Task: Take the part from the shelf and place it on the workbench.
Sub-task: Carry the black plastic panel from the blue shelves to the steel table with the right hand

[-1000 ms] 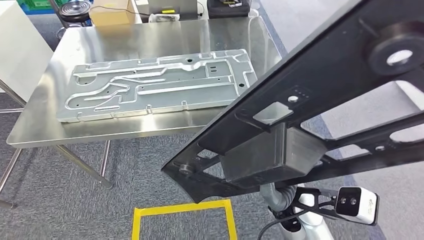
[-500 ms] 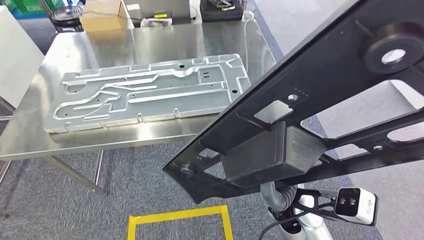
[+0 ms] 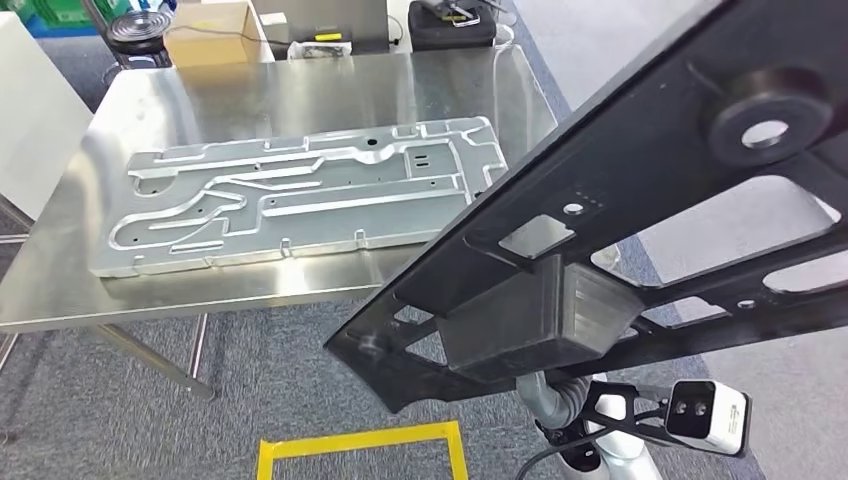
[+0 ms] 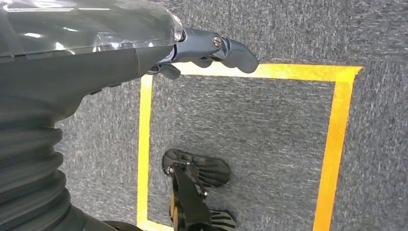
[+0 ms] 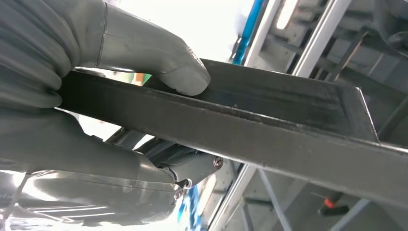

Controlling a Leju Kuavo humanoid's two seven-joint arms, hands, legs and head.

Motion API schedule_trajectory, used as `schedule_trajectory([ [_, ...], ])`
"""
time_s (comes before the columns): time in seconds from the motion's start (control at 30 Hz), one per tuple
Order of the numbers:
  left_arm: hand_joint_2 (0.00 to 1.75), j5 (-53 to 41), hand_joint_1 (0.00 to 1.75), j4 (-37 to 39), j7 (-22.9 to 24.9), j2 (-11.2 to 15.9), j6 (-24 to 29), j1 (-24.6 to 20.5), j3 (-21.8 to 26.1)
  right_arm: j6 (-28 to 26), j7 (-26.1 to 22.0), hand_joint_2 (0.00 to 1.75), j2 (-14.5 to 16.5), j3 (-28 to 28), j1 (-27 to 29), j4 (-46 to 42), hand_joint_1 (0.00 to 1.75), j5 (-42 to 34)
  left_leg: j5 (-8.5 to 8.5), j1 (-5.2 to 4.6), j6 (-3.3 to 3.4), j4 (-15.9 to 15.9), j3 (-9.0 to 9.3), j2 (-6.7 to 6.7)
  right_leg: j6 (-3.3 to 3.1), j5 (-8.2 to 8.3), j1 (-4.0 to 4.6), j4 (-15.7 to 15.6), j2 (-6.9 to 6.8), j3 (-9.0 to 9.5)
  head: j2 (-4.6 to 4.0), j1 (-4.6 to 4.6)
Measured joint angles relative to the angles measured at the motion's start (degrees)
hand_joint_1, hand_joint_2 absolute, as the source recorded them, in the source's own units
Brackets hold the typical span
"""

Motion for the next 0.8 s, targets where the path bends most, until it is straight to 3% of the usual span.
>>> schedule_trajectory([
  [0.1, 1.75, 0.1, 0.0, 0.0, 0.0, 0.0, -0.1, -0.1, 0.0, -0.9, 0.0, 1.75, -0.1, -0.1, 0.2, 0.1, 1.75, 2.0, -0.63, 0.15, -0.98, 0.1, 0.37, -0.03, -1.11, -0.63, 0.15, -0.4, 0.02, 0.46, 0.0, -0.01],
  [0.17, 1.75, 0.1, 0.0, 0.0, 0.0, -0.1, -0.2, -0.1, 0.0, -1.3, 0.0, 1.75, -0.1, -0.1, 0.1, 0.1, 1.75, 2.8, -2.38, 0.34, -1.48, 3.3, -0.83, -0.07, -1.91, -0.94, 0.08, -0.8, -0.44, 1.16, 0.0, -0.01],
  [0.27, 1.75, 0.1, 0.0, 0.0, 0.0, -0.2, -0.3, 0.1, 0.0, -1.6, 0.0, 1.75, -0.1, -0.1, 0.1, 0.4, 1.75, 3.0, -6.53, 0.41, -1.85, 14.6, -7.17, -0.06, -2.48, -1.75, 0.26, -0.9, -1.37, 2.05, 0.0, -0.01],
  [0.3, 1.75, 0.1, 0.0, 0.0, 0.0, -0.2, -0.3, 0.2, 0.0, -1.6, 0.0, 1.75, -0.1, -0.1, 0.1, 0.5, 1.75, 3.0, -6.55, 0.41, -1.87, 16.7, -8.8, -0.05, -2.49, -2.07, 0.32, -0.9, -1.65, 2.41, 0.0, -0.01],
  [0.33, 1.75, 0.1, 0.0, 0.0, 0.0, -0.2, -0.4, 0.3, 0.0, -1.7, 0.0, 1.75, -0.1, -0.1, 0.1, 0.7, 1.75, 2.9, -5.34, 0.41, -1.82, 16.6, -9.36, 0.0, -2.47, -2.43, 0.36, -0.9, -1.97, 2.87, 0.0, -0.01],
  [0.37, 1.75, 0.1, 0.0, 0.0, 0.0, -0.2, -0.4, 0.4, 0.0, -1.8, 0.0, 1.75, -0.1, -0.1, 0.1, 0.8, 1.75, 2.9, -3.06, 0.4, -1.67, 14.2, -8.81, 0.2, -2.4, -2.85, 0.39, -0.9, -2.35, 3.47, 0.0, -0.01],
  [0.43, 1.75, 0.1, 0.0, 0.0, 0.0, -0.2, -0.5, 0.4, 0.0, -1.9, 0.0, 1.75, -0.1, -0.1, 0.1, 0.9, 1.75, 2.8, 1.77, 0.04, -1.08, 6.4, -6.03, 2.06, -2.08, -3.8, 0.6, -0.9, -3.21, 4.75, 0.0, -0.01],
  [0.47, 1.75, 0.1, 0.0, 0.0, 0.0, -0.2, -0.5, 0.3, 0.0, -1.9, 0.0, 1.75, -0.1, -0.1, 0.0, 1.0, 1.75, 2.8, 2.98, -0.23, -0.68, 3.5, -4.85, 3.07, -1.8, -4.2, 0.77, -0.9, -3.59, 5.17, 0.0, -0.01],
  [0.53, 1.75, 0.1, 0.0, 0.0, 0.0, -0.2, -0.5, 0.1, 0.0, -2.0, 0.0, 1.75, -0.2, 0.0, 0.0, 1.0, 1.75, 2.8, 2.98, -0.73, -0.03, 1.6, -4.2, 3.82, -1.22, -4.71, 1.1, -0.9, -4.56, 5.51, 0.0, -0.01],
  [0.6, 1.75, 0.1, 0.0, 0.0, -0.1, -0.2, -0.5, 0.1, 0.0, -2.0, 0.0, 1.75, -0.2, 0.0, -0.2, 1.0, 1.75, 2.8, 2.97, -0.54, 0.54, 1.1, -4.1, 2.54, -0.59, -5.2, 1.09, -0.9, -5.16, 5.79, 0.0, -0.01],
  [0.67, 1.75, 0.1, 0.0, 0.0, -0.1, -0.2, -0.5, 0.2, 0.0, -2.1, 0.0, 1.75, -0.2, 0.0, -0.3, 1.0, 1.75, 2.8, 3.02, -0.21, 1.15, 0.6, -3.71, 1.28, 0.04, -6.75, 0.78, 1.5, -3.18, 4.99, 0.0, -0.01],
  [0.73, 1.75, 0.1, 0.0, 0.0, -0.1, -0.3, -0.5, 0.0, 0.0, -2.1, 0.0, 1.75, -0.4, 0.0, -0.3, 1.1, 1.75, 2.6, 2.88, -0.08, 1.64, 0.5, -3.44, 0.2, 0.43, -9.66, 0.44, 8.3, -0.69, 1.24, 0.0, -0.01],
  [0.8, 1.75, 0.1, 0.0, 0.0, -0.1, -0.3, -0.5, 0.0, 0.0, -2.2, 0.2, 1.75, -0.6, 0.0, -0.2, 1.3, 1.75, 2.0, 2.53, -0.09, 1.86, 0.5, -3.1, -0.8, 0.67, -10.99, 0.3, 14.9, -0.1, -3.27, 0.0, -0.01],
])
